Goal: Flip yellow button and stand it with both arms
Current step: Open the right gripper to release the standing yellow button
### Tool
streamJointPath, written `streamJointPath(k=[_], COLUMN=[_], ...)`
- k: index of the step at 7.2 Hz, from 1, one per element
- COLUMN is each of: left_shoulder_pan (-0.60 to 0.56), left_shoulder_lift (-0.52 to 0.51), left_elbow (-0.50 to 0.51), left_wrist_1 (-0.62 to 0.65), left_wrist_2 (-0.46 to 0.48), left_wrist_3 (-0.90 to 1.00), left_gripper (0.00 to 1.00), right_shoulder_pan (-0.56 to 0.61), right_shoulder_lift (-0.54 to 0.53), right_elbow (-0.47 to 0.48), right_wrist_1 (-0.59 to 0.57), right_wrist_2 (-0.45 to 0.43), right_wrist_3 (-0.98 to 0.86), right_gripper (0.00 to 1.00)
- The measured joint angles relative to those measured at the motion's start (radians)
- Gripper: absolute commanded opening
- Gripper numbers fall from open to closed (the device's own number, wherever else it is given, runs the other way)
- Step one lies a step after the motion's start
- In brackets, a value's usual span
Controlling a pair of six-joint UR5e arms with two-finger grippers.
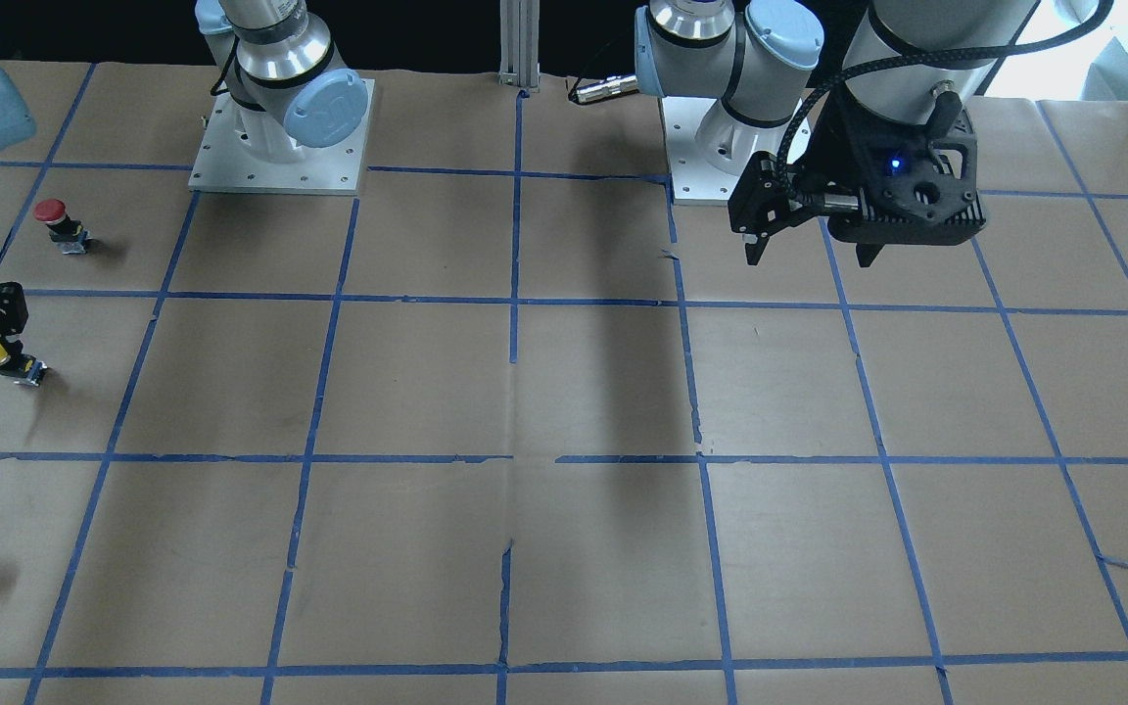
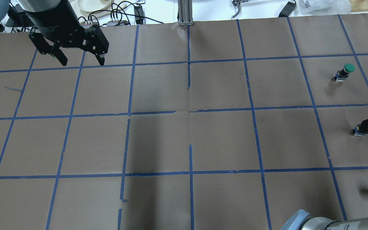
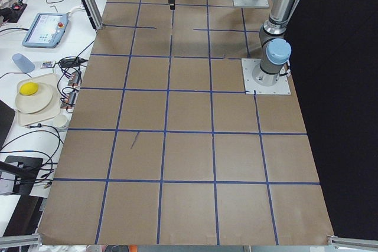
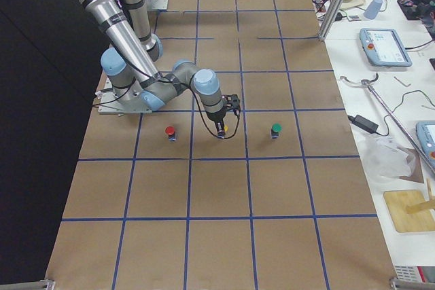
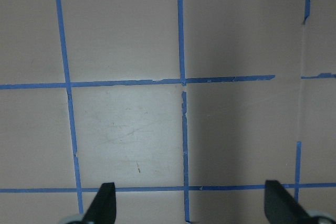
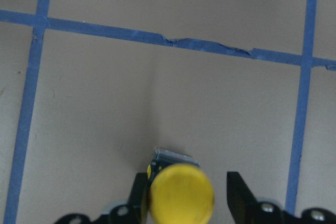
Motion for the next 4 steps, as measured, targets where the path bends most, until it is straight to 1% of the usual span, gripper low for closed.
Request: streamJointPath(k=[2,3,4], left_shoulder_pan=[0.000,0.001,0.002], left_shoulder_lift=[0.000,0.000,0.000], left_elbow=[0.000,0.001,0.000], left_wrist_1=[0.001,0.003,0.008], left_wrist_2=[-0.001,-0.002,-0.002], left_wrist_3=[0.000,0.001,0.001], left_gripper=[1.00,1.00,1.00], right_shoulder_pan=[0.004,0.011,0.021], right_shoulder_lift=[-0.033,-0.077,-0.134], right_elbow=[-0.004,-0.009,-0.030], right_wrist_1=[0.042,0.104,0.212], right_wrist_2=[-0.026,-0.044,-0.052], right_wrist_3=[0.006,0.026,0.075], right_gripper=[1.00,1.00,1.00])
